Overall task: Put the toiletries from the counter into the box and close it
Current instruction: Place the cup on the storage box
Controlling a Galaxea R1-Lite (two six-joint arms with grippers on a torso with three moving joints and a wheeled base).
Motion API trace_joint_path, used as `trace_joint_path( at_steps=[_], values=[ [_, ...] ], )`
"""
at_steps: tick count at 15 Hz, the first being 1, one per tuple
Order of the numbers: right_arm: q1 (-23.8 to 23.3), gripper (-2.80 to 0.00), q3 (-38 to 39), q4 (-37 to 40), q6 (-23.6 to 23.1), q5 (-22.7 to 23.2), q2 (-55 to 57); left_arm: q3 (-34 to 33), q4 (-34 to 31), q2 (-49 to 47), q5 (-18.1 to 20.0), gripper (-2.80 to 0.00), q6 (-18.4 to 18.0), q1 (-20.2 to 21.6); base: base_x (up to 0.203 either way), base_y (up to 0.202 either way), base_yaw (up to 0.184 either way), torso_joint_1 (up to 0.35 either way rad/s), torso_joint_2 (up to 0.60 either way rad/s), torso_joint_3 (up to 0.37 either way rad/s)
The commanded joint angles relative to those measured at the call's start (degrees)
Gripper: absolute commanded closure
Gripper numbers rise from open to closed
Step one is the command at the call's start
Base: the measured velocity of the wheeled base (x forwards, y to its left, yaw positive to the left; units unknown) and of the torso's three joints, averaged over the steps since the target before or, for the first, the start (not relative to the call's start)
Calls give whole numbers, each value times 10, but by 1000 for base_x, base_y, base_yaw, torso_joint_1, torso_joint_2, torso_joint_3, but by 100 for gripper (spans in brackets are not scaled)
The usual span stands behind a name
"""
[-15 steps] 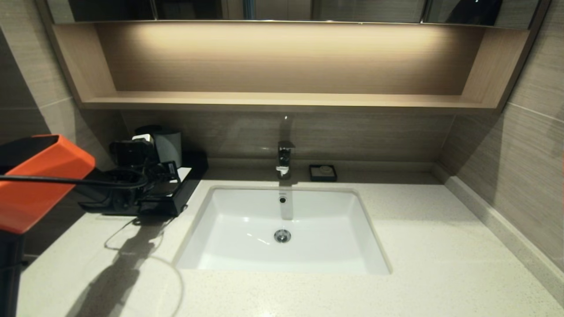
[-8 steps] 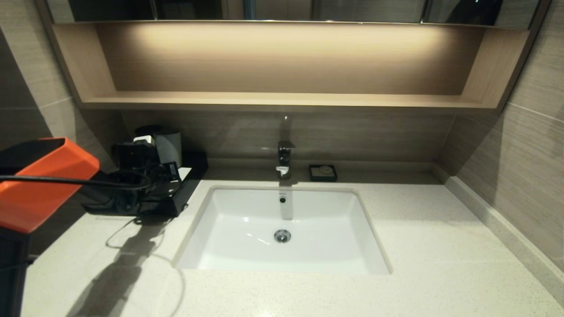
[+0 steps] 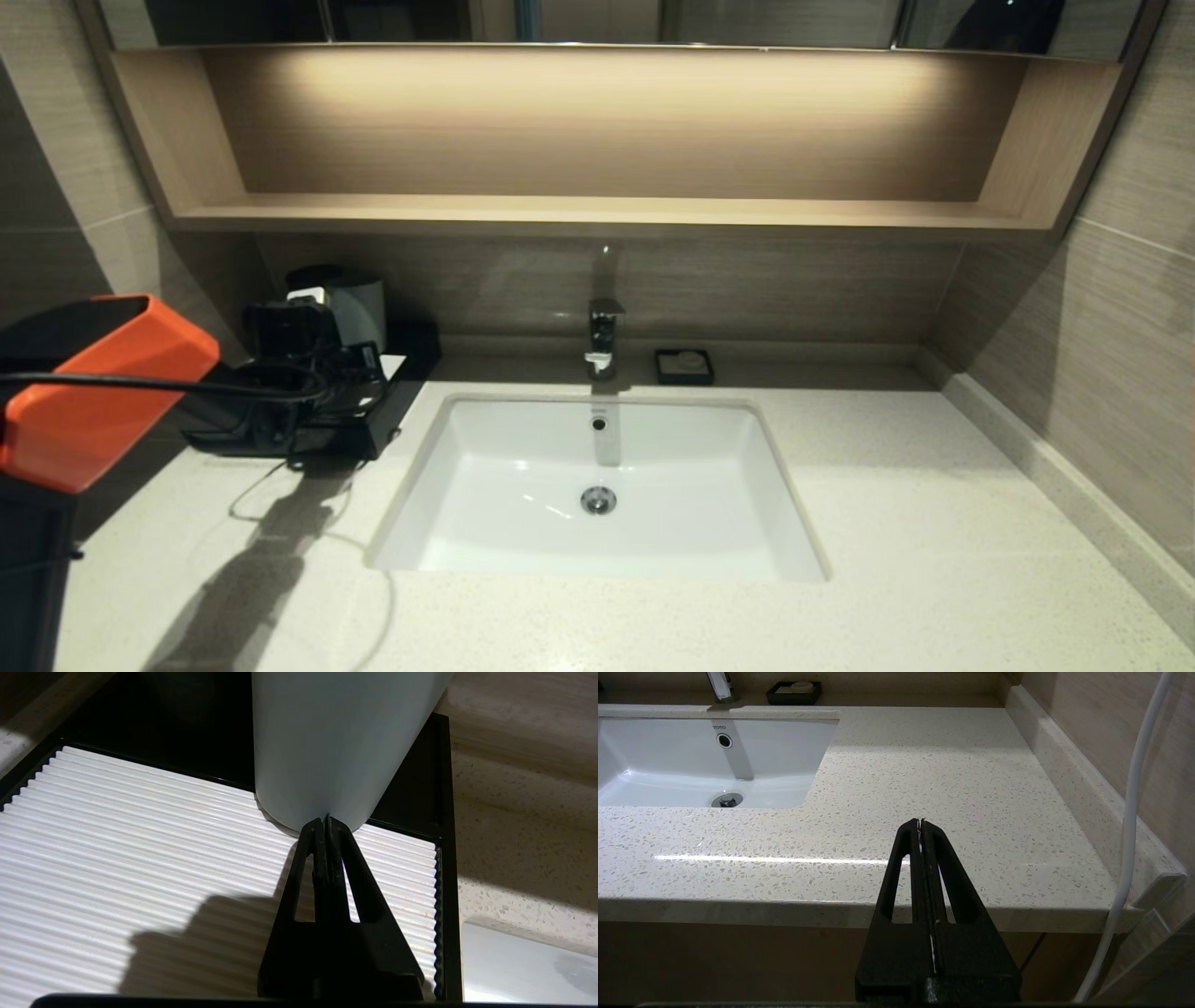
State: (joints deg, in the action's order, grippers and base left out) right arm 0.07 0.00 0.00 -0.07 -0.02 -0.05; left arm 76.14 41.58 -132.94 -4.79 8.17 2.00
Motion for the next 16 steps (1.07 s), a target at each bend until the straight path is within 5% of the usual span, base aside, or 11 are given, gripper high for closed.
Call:
trace_joint_path(
  at_steps=[1,16],
  values=[
    [0,0,1,-1,0,0,0,2,3,-2,0,0,1,0,0,0,0,0,0,0],
    [0,0,1,-1,0,0,0,30,3,-24,-1,0,1,0,0,0,0,0,0,0]
  ],
)
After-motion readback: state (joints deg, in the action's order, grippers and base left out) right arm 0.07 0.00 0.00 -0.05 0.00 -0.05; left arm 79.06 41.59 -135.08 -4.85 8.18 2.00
